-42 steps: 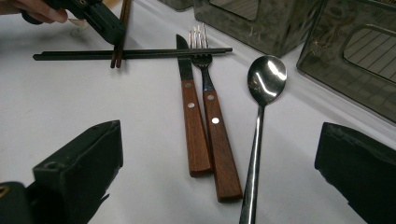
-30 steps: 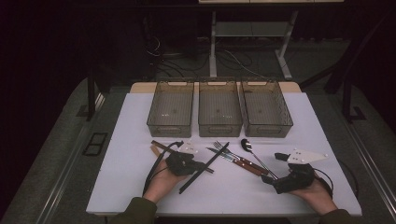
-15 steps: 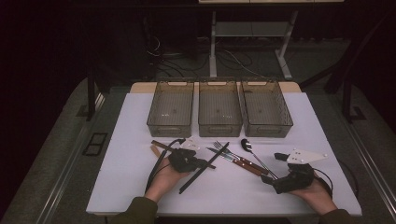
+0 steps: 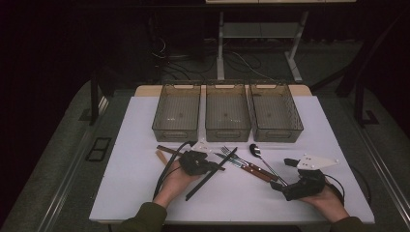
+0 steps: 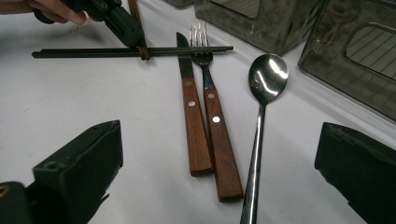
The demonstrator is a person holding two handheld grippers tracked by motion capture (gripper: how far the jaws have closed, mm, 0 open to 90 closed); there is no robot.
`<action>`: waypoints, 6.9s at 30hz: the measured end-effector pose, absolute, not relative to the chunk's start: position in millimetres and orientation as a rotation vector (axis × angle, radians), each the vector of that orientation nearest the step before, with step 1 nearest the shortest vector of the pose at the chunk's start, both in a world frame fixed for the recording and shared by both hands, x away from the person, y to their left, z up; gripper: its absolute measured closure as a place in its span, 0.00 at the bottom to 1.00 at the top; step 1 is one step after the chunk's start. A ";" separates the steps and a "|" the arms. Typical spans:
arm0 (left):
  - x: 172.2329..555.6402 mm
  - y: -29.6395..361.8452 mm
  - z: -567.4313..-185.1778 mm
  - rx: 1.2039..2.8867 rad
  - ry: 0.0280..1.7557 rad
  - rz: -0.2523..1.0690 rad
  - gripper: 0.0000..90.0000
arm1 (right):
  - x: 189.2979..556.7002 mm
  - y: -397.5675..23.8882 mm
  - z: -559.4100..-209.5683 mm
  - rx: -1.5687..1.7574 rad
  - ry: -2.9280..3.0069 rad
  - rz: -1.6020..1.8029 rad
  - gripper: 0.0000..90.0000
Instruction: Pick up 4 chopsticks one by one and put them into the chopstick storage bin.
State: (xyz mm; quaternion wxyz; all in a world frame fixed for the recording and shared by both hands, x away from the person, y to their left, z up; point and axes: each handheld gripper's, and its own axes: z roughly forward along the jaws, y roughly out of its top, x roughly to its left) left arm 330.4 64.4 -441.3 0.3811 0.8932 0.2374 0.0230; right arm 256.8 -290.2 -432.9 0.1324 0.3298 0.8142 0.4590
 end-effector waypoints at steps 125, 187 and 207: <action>355.1 153.9 -421.6 2.304 0.900 0.253 0.99 | 255.7 -290.5 -432.9 0.954 2.361 1.329 0.01; 370.0 66.2 -442.4 2.306 0.741 0.241 0.99 | 254.8 -289.9 -432.6 0.949 2.367 1.325 0.01; 362.4 86.7 -426.7 2.307 0.725 0.231 0.93 | 254.9 -291.0 -432.5 0.950 2.362 1.326 0.01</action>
